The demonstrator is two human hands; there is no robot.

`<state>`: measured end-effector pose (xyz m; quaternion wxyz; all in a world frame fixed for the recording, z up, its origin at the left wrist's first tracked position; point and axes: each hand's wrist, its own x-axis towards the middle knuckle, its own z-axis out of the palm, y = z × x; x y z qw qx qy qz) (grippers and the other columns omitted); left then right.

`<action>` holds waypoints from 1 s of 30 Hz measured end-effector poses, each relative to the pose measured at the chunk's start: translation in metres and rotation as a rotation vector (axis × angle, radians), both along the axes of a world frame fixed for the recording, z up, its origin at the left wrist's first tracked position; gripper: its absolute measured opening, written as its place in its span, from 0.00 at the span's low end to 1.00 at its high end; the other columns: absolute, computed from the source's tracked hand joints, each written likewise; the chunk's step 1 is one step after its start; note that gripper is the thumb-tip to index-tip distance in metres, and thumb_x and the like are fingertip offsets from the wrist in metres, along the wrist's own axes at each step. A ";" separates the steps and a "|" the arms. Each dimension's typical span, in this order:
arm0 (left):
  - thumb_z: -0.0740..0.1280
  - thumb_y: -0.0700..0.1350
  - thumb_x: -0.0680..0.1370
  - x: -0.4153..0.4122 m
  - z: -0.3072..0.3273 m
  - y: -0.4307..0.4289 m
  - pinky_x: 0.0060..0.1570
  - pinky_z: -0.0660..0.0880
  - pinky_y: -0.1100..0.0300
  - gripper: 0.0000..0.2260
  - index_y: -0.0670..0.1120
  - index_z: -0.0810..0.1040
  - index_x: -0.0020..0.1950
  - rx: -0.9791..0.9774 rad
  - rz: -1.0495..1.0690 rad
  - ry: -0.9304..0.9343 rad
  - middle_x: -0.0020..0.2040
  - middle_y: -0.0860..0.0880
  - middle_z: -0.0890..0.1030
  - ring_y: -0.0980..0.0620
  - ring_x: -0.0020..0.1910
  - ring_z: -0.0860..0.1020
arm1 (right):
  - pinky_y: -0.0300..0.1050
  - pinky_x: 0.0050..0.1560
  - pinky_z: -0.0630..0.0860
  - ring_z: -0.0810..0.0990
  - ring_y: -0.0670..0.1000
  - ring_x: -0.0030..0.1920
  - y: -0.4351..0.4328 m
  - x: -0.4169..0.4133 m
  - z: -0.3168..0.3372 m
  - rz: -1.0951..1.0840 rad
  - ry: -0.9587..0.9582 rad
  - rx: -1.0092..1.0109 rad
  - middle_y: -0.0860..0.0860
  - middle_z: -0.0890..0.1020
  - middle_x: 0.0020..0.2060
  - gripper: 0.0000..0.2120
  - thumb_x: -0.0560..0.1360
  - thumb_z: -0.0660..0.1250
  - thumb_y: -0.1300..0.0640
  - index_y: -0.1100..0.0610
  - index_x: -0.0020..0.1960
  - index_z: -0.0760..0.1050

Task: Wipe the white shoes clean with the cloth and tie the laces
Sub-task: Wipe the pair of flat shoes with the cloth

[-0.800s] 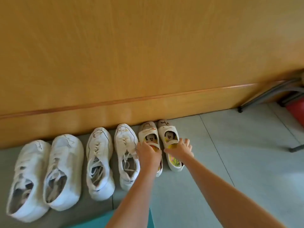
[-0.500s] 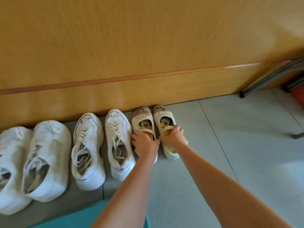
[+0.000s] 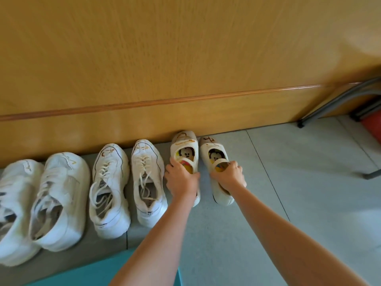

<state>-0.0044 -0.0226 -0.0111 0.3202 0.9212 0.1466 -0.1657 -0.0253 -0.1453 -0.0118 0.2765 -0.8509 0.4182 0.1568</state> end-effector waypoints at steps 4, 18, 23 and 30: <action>0.72 0.52 0.69 -0.012 0.048 0.012 0.52 0.73 0.51 0.39 0.42 0.57 0.74 -0.070 0.023 -0.066 0.64 0.43 0.71 0.43 0.62 0.72 | 0.51 0.51 0.72 0.71 0.57 0.59 0.000 -0.027 0.037 0.039 -0.077 -0.035 0.55 0.68 0.59 0.37 0.68 0.71 0.45 0.56 0.70 0.59; 0.74 0.53 0.64 -0.141 0.131 0.168 0.52 0.75 0.47 0.36 0.44 0.65 0.68 -0.208 0.157 -0.108 0.57 0.45 0.76 0.42 0.56 0.76 | 0.59 0.60 0.73 0.71 0.59 0.61 0.108 -0.108 0.159 0.149 -0.090 0.126 0.55 0.66 0.61 0.41 0.65 0.75 0.46 0.57 0.70 0.58; 0.74 0.51 0.65 -0.200 0.119 0.209 0.52 0.75 0.47 0.34 0.44 0.65 0.67 -0.114 0.206 -0.057 0.56 0.43 0.75 0.41 0.56 0.74 | 0.56 0.58 0.74 0.72 0.59 0.59 0.161 -0.157 0.147 0.160 -0.038 0.155 0.55 0.67 0.59 0.39 0.65 0.74 0.46 0.57 0.68 0.59; 0.74 0.55 0.69 -0.254 0.099 0.228 0.51 0.72 0.49 0.39 0.42 0.60 0.73 0.048 0.218 -0.026 0.62 0.42 0.73 0.42 0.61 0.72 | 0.52 0.55 0.75 0.72 0.56 0.59 0.218 -0.227 0.109 0.179 -0.008 0.063 0.53 0.69 0.58 0.33 0.69 0.69 0.43 0.55 0.67 0.59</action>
